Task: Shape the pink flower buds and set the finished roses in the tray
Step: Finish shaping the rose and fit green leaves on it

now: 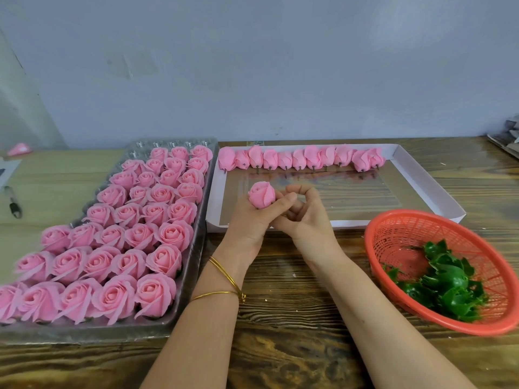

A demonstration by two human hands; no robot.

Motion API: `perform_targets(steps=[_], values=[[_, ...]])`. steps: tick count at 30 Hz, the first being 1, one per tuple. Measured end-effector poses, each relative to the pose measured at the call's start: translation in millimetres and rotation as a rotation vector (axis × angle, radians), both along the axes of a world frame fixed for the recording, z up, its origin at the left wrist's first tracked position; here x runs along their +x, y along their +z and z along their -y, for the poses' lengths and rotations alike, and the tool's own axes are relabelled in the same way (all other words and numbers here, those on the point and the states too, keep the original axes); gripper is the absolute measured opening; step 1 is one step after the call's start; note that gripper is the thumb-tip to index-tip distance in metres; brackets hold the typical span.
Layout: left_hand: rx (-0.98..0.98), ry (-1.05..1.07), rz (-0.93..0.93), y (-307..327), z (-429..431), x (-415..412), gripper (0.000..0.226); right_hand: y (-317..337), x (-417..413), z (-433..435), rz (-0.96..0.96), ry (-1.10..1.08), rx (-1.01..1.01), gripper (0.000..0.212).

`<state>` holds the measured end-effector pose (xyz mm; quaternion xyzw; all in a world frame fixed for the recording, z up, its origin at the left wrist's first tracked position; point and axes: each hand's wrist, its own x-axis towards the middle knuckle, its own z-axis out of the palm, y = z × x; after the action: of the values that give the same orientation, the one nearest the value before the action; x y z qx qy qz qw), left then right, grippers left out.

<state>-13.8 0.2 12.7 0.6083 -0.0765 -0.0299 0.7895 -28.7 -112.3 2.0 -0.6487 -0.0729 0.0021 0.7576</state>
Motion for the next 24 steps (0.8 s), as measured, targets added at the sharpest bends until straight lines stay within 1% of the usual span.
perform_targets(steps=[3, 9, 12, 15, 18, 19, 22, 24], values=[[0.015, 0.040, 0.000, -1, 0, -1, 0.007, 1, 0, 0, 0.019, 0.017, -0.030, 0.053], [0.053, 0.118, -0.006, -3, 3, 0, 0.012, 2, 1, 0, 0.038, 0.004, -0.075, 0.049], [0.097, 0.166, 0.040, -4, 5, -2, 0.016, 3, 0, -1, 0.029, -0.018, -0.094, 0.046], [0.198, 0.307, 0.119, -3, 7, -2, 0.019, 7, -2, -2, 0.030, -0.080, -0.105, 0.042], [0.369, 0.478, 0.242, -3, 6, 0, 0.031, 11, -5, -3, 0.059, -0.163, -0.128, 0.038], [0.424, 0.510, 0.274, -5, 5, 1, 0.031, 12, -6, -3, 0.075, -0.193, -0.139, 0.035], [0.504, 0.497, 0.297, -6, 7, -1, 0.029, 15, -6, -2, 0.147, -0.260, -0.142, 0.018], [0.563, 0.425, 0.292, -8, 11, -2, 0.029, 15, -5, -1, 0.189, -0.279, -0.160, 0.016]])
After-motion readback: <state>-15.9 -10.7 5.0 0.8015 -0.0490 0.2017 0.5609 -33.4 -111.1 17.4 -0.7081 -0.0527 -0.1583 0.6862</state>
